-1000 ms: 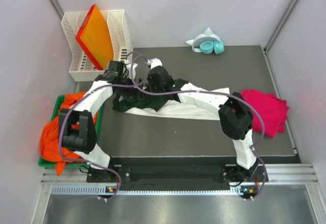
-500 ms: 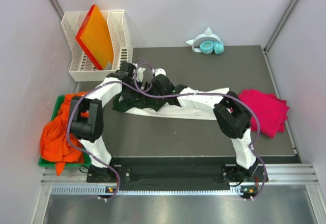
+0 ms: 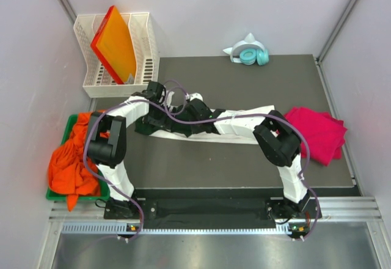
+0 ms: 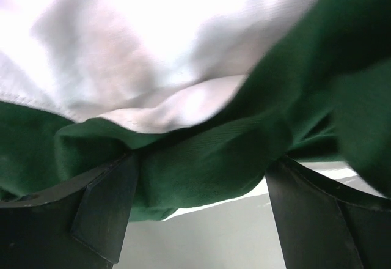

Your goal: Fold and stack the t-shirts

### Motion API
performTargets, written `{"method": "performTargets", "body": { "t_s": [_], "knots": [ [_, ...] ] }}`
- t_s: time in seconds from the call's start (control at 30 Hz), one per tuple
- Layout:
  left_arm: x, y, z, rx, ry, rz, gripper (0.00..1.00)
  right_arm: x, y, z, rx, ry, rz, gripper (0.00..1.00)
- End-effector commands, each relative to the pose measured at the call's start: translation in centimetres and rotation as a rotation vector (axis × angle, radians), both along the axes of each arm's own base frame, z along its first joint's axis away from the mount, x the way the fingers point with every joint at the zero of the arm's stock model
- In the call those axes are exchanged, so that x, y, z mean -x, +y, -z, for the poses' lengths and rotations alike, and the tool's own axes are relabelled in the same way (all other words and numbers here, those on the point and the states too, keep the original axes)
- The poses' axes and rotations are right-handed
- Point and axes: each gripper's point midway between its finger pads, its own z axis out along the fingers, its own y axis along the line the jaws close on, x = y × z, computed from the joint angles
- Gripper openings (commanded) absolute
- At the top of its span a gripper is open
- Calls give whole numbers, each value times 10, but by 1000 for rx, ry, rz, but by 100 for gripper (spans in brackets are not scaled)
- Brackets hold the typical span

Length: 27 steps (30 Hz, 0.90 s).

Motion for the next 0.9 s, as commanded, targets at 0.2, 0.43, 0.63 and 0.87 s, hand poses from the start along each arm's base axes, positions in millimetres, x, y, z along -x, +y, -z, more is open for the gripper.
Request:
{"method": "performTargets", "body": {
  "t_s": [0.2, 0.43, 0.63, 0.87],
  "knots": [
    [16, 38, 6, -84, 51, -73, 86, -26, 21, -82, -108, -151, -27, 19],
    [16, 37, 3, -82, 51, -75, 85, -73, 8, -92, -79, -182, 42, 18],
    [20, 38, 3, -83, 60, -68, 85, -113, -22, -76, -73, -154, 143, 19],
    [21, 40, -5, -94, 46, -52, 84, -135, -43, -82, -65, -174, 196, 17]
  ]
}}
